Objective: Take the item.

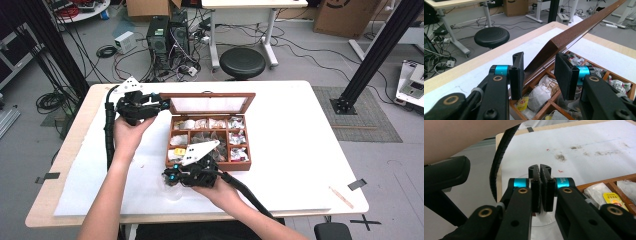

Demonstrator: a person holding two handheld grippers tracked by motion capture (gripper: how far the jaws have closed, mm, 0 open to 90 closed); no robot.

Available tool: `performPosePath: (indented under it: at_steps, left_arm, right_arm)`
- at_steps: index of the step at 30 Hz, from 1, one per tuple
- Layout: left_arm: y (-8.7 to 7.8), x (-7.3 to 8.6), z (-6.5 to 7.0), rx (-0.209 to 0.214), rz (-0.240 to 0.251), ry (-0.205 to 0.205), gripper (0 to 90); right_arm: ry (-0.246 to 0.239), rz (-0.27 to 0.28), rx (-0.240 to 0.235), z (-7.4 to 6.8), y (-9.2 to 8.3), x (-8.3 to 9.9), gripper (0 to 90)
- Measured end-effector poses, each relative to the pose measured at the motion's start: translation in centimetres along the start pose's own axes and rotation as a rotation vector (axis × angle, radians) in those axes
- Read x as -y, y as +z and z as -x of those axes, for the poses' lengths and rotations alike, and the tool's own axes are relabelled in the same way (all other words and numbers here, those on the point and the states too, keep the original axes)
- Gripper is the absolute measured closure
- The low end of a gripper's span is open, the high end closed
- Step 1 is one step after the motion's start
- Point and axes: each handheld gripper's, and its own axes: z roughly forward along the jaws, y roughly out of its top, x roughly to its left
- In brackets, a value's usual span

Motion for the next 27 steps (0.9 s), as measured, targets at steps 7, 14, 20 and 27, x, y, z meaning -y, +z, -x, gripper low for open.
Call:
performPosePath:
  at_steps: [7, 14, 20, 27]
  left_arm:
    - [0.0, 0.0, 0.0, 0.000, -0.002, 0.002, 59.9]
    - [0.1, 0.1, -0.2, 0.002, 0.007, -0.012, 59.7]
    - [0.3, 0.2, -0.1, -0.008, -0.002, 0.007, 59.8]
    - [0.3, 0.5, 0.0, -0.012, 0.006, 0.009, 59.7]
  right_arm:
    - [0.010, 0.010, 0.022, 0.2, -0.3, 0.0, 79.5]
    - [0.024, 0.041, 0.070, 0.7, -1.6, -0.1, 69.0]
    - [0.053, 0.068, 0.115, 1.7, -3.1, 0.0, 61.0]
    - [0.094, 0.110, 0.177, 3.0, -5.7, 0.2, 56.6]
